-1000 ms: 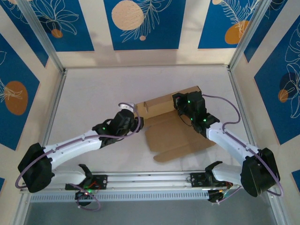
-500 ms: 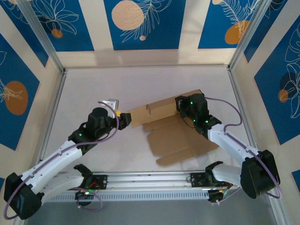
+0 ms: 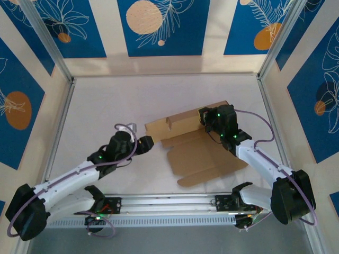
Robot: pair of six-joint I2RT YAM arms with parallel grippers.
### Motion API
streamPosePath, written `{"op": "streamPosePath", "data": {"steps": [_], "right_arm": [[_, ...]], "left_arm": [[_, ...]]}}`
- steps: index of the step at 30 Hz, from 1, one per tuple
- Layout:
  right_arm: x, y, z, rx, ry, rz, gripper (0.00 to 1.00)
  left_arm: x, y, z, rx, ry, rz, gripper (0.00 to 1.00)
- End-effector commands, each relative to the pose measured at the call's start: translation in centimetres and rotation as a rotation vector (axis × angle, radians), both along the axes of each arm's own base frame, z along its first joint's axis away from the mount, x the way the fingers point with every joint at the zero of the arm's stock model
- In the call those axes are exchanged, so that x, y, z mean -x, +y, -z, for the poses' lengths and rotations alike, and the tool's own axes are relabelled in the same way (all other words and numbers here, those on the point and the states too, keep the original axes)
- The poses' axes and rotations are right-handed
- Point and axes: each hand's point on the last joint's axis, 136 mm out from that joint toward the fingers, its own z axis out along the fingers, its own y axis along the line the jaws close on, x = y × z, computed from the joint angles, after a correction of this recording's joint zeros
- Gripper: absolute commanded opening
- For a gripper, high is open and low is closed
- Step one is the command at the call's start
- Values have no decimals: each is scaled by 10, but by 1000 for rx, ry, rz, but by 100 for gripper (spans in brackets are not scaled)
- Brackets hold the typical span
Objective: Fold the paper box
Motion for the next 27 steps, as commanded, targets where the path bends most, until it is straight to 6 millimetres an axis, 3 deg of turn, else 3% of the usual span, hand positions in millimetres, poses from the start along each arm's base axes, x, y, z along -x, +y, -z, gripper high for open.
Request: {"op": "streamPosePath", "data": {"steps": [1,8,14,18,21,27], "right_arm": [[-10,1,-15,-76,-37,40,3],[-18,8,-29,-131,-42,59,3],[-16,8,-38,-148,-59,55,3],[-14,9,-43,-155,-70,51,3],[-13,10,-42,-160,-71,50,3],[-11,18,-45,-153,-87,29,0]], "left_arm": [[-14,-14,-15,271,48,-165,64],[-39,-50,13,297,62,-193,64],[-53,-37,45,126,71,-269,63],[-59,-33,45,105,42,-289,61],[-66,-44,38,116,18,-258,55],[-78,-57,28,114,-29,-220,33]]}}
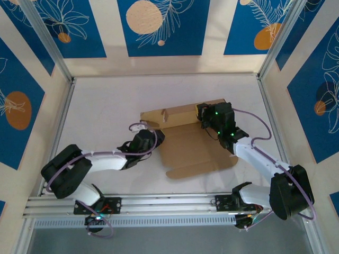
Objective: Fold the paper box
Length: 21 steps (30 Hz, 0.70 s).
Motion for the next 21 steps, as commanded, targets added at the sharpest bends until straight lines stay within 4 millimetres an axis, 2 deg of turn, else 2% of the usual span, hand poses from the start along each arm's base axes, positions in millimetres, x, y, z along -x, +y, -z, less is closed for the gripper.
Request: {"op": "streamPosePath", "data": {"steps": [1,4,10,17,21], "right_arm": [[2,7,-29,-30,-75,-14,0],[5,14,-22,-15,-68,-32,0],[12,27,4,-12,-5,-56,0],[12,37,24,-11,44,-78,0],[16,45,35,1,69,-100,0]], "left_arm": [[-15,-10,-24,-6,-89,25,30],[-17,-14,-33,-54,-116,63,28],[-20,-28,-46,-133,-170,159,25],[-19,-50,-13,-163,-119,258,25],[-19,-54,9,-189,-76,279,25]]}}
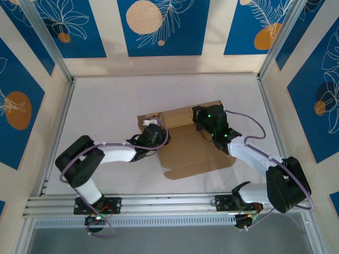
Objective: Fold the paper box
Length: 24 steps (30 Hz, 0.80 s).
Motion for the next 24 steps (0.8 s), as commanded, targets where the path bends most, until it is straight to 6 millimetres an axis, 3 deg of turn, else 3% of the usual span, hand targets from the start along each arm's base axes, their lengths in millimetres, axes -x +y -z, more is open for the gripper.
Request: {"op": "streamPosePath", "data": {"steps": [1,8,14,21,24], "right_arm": [[19,27,12,-30,51,-111,0],[29,38,36,-1,107,-157,0],[31,39,42,15,126,-177,0],[33,36,47,34,153,-172,0],[31,30,46,44,149,-160,0]], "left_arm": [[-8,-21,-10,35,-26,69,25],[-8,-27,7,-32,8,117,27],[-8,-30,21,-131,45,164,31],[7,-37,62,-203,170,230,31],[12,-33,56,-205,152,228,31]]}}
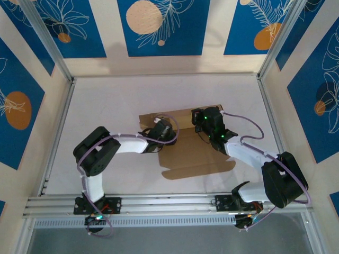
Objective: Fold the paper box
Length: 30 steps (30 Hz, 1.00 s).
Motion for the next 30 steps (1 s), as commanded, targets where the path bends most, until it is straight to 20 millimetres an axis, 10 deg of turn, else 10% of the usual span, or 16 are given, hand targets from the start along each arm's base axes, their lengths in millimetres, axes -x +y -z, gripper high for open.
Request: {"op": "streamPosePath", "data": {"steps": [1,20,30], "right_arm": [[32,29,25,0,125,-193,0],[16,-2,9,93,87,-231,1],[18,-13,5,76,79,-230,2]], "left_arm": [[19,-2,7,-9,46,72,31],[80,72,-215,-12,-474,356,62],[63,121,-161,-247,-315,273,66]]}}
